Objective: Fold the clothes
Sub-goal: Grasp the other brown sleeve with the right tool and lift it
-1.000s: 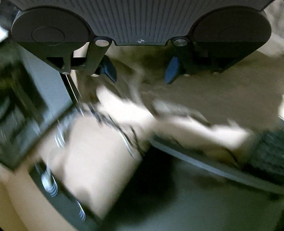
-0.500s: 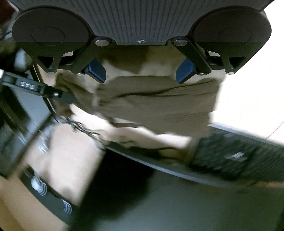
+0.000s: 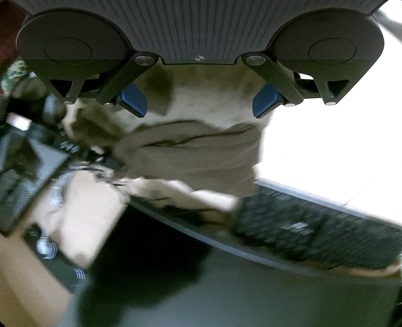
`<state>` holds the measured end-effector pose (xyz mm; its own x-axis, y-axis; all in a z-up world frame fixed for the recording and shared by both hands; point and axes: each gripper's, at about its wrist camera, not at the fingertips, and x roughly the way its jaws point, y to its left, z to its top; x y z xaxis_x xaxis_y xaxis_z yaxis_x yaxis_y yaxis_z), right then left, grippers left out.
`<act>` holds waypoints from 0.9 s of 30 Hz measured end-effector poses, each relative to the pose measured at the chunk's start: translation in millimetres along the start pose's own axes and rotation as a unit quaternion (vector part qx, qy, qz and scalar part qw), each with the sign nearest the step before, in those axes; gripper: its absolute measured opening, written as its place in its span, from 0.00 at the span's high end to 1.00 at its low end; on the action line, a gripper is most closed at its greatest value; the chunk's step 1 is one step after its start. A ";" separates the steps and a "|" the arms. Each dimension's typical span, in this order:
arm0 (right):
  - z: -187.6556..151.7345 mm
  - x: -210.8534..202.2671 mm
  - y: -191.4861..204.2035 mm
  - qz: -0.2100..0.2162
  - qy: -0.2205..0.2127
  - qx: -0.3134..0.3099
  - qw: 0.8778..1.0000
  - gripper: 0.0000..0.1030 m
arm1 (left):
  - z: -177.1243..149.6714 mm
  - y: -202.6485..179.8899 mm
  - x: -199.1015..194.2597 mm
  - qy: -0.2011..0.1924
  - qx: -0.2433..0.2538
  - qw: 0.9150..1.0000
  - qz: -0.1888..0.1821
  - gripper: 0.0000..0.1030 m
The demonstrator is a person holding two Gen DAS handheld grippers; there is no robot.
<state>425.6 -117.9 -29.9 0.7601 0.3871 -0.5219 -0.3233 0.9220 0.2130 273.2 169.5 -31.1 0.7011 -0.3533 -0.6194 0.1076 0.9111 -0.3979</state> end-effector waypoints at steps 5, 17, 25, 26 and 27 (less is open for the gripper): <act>-16.1 27.3 -31.0 -0.086 0.061 0.020 0.994 0.92 | 18.8 -17.8 40.5 0.000 0.039 0.998 -0.047 0.04; -16.4 -82.1 -143.7 -0.192 -0.063 0.247 0.948 0.45 | 12.1 -14.5 96.8 0.066 -0.013 0.997 -0.032 0.00; -36.4 -47.1 -179.2 -0.239 -0.037 0.295 0.924 0.53 | 15.4 -1.2 34.7 0.045 -0.078 0.995 -0.039 0.00; -38.2 -40.6 -182.3 -0.231 -0.035 0.298 0.926 0.59 | 15.5 0.9 28.6 0.043 -0.080 0.995 -0.034 0.00; -40.3 -36.1 -185.8 -0.216 -0.034 0.303 0.927 0.66 | 15.0 3.6 22.5 0.040 -0.084 0.995 -0.029 0.00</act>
<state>435.6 -303.5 -83.9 0.7858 -0.0397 -0.6172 0.3807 0.8175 0.4321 299.9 168.1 -36.2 0.6385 -0.4254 -0.6414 0.0222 0.8432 -0.5372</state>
